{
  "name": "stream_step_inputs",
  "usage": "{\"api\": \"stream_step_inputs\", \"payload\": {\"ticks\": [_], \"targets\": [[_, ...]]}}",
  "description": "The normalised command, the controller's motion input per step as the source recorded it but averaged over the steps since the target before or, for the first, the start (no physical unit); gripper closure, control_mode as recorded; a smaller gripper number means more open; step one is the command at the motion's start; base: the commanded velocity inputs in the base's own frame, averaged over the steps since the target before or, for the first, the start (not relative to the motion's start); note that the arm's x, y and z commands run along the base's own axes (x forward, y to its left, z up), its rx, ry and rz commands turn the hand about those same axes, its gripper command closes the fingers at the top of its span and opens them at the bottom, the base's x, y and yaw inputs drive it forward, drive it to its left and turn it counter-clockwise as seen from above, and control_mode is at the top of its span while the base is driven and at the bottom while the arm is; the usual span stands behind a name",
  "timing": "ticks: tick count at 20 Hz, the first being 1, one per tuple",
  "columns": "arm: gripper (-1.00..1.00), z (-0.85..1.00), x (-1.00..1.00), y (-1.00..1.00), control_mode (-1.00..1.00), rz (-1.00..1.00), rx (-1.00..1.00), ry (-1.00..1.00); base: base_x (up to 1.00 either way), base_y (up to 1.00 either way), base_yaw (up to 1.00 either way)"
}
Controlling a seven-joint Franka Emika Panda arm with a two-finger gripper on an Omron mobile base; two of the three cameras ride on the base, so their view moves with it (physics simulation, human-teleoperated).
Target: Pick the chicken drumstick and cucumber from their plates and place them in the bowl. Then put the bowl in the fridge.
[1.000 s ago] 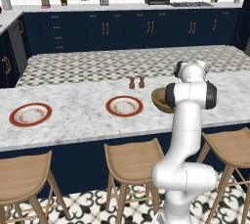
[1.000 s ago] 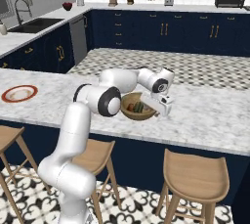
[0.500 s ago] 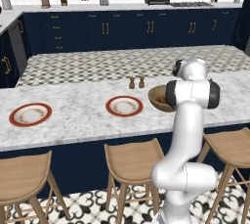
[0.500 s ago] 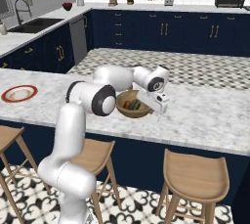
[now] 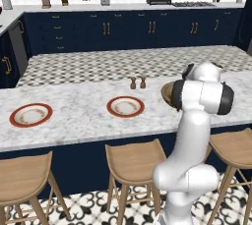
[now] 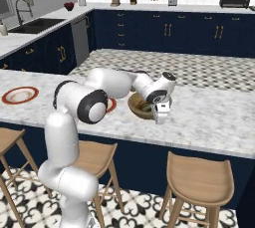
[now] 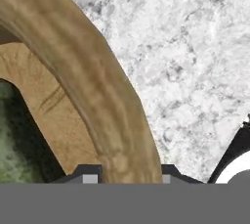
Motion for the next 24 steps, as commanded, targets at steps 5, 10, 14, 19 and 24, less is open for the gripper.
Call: {"api": "stream_step_inputs", "payload": {"ticks": [5,10,14,19,24], "targets": [[1.0,0.67,-0.14,0.29,-1.0,-0.75,0.0,-0.17,0.0,0.0,0.0],[1.0,0.93,-0.57,0.42,-1.0,-0.31,0.0,0.13,0.0,0.0,0.0],[1.0,0.89,-0.75,0.68,-1.0,0.09,0.0,0.07,0.0,0.0,0.0],[1.0,0.77,-0.77,0.59,-1.0,0.12,0.05,-0.01,0.0,0.0,0.0],[1.0,0.54,-0.95,0.39,-1.0,0.05,0.19,0.0,0.0,0.0,0.0]]}}
